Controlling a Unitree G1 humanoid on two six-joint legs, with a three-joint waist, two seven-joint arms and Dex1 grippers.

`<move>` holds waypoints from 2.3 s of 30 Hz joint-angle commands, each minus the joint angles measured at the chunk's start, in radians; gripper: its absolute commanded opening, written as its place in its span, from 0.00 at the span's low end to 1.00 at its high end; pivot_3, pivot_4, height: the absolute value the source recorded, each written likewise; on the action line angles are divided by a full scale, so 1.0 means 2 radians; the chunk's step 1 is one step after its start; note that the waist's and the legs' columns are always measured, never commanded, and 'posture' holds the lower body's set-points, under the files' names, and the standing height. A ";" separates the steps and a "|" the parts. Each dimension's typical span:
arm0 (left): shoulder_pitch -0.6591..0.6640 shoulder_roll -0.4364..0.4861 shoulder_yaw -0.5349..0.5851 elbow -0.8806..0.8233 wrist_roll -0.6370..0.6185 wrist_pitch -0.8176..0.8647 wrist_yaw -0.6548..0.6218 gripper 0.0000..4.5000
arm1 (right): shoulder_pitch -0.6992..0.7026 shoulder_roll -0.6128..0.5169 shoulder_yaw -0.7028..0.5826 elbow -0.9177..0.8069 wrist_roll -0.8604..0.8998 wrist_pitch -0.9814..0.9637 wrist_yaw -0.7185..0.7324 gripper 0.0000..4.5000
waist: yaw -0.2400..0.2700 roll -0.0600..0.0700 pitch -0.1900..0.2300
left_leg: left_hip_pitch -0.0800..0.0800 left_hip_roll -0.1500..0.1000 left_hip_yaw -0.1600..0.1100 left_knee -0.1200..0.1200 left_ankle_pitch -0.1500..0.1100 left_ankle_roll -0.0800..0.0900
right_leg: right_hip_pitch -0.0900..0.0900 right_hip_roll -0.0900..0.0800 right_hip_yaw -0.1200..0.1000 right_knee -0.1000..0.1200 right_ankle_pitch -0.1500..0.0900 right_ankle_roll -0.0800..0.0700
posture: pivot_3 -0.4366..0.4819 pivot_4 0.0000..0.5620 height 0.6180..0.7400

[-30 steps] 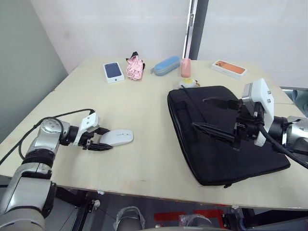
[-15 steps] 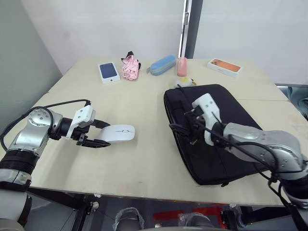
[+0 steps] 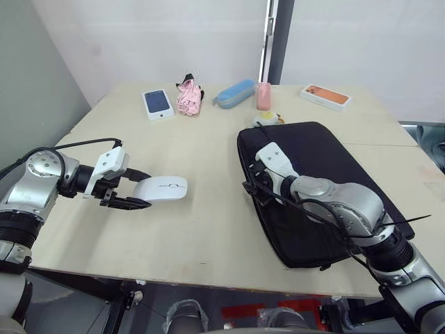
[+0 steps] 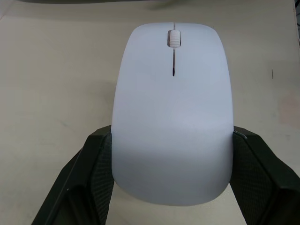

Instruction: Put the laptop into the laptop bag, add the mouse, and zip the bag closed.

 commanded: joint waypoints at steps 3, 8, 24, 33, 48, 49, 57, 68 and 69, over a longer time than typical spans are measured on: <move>-0.003 0.005 0.010 0.001 -0.010 -0.010 -0.020 0.62 | -0.009 0.008 0.013 0.015 -0.074 -0.006 0.025 0.94 | 0.000 0.000 0.000 | 0.000 0.000 0.000 0.000 0.000 0.000 | 0.000 0.000 0.000 0.000 0.000 0.000 | 0.48 0.27 1.00; -0.004 0.003 0.017 0.004 -0.011 -0.012 -0.020 0.62 | 0.002 -0.012 0.047 0.028 -0.150 -0.024 0.055 0.60 | 0.000 0.000 0.000 | 0.001 0.000 0.000 0.000 0.000 0.000 | 0.000 0.000 0.000 0.001 0.002 0.003 | 0.48 0.27 1.00; -0.028 -0.025 0.014 0.032 -0.009 -0.015 -0.020 0.62 | 0.014 0.033 0.000 -0.013 -0.198 0.008 0.114 0.01 | 0.001 0.000 0.000 | 0.002 0.000 0.000 0.003 0.000 0.000 | 0.002 0.000 0.001 0.003 -0.001 -0.001 | 0.48 0.27 1.00; -0.050 -0.082 0.001 0.021 0.021 -0.003 -0.017 0.62 | -0.059 0.098 -0.174 -0.063 -0.097 0.107 0.171 0.01 | -0.001 0.000 0.000 | 0.003 0.000 0.001 0.003 0.000 0.000 | 0.001 0.000 0.002 0.005 -0.001 -0.002 | 0.48 0.27 1.00; -0.161 -0.272 -0.030 0.145 0.131 -0.060 0.078 0.62 | -0.095 0.043 -0.222 -0.059 -0.065 0.122 0.212 0.01 | 0.005 0.000 0.000 | 0.002 0.000 0.001 0.003 0.001 0.000 | 0.001 0.000 0.002 0.006 -0.001 -0.001 | 0.48 0.27 1.00; -0.168 -0.285 -0.031 0.160 0.138 -0.065 0.086 0.62 | -0.094 0.043 -0.221 -0.060 -0.064 0.122 0.211 0.01 | 0.005 0.000 0.000 | 0.002 0.000 0.001 0.003 0.001 0.000 | 0.001 0.000 0.002 0.006 -0.001 -0.001 | 0.48 0.27 1.00; -0.223 -0.387 -0.026 0.260 0.178 -0.097 0.192 0.62 | -0.086 0.044 -0.220 -0.063 -0.069 0.120 0.203 0.01 | 0.006 -0.001 0.000 | 0.002 0.000 0.000 0.004 0.001 0.001 | 0.001 0.000 0.002 0.006 0.000 0.000 | 0.48 0.27 1.00; -0.247 -0.458 -0.017 0.307 0.195 -0.112 0.227 0.62 | -0.077 0.048 -0.222 -0.070 -0.070 0.119 0.188 0.01 | 0.008 -0.001 0.000 | 0.002 0.000 0.001 0.004 0.002 0.003 | 0.001 0.000 0.002 0.006 0.000 -0.001 | 0.48 0.27 1.00; -0.246 -0.461 -0.015 0.310 0.196 -0.114 0.230 0.62 | -0.077 0.048 -0.223 -0.070 -0.070 0.120 0.187 0.01 | 0.008 -0.001 0.000 | 0.002 0.000 0.001 0.004 0.002 0.003 | 0.001 0.000 0.002 0.006 0.000 -0.001 | 0.48 0.27 1.00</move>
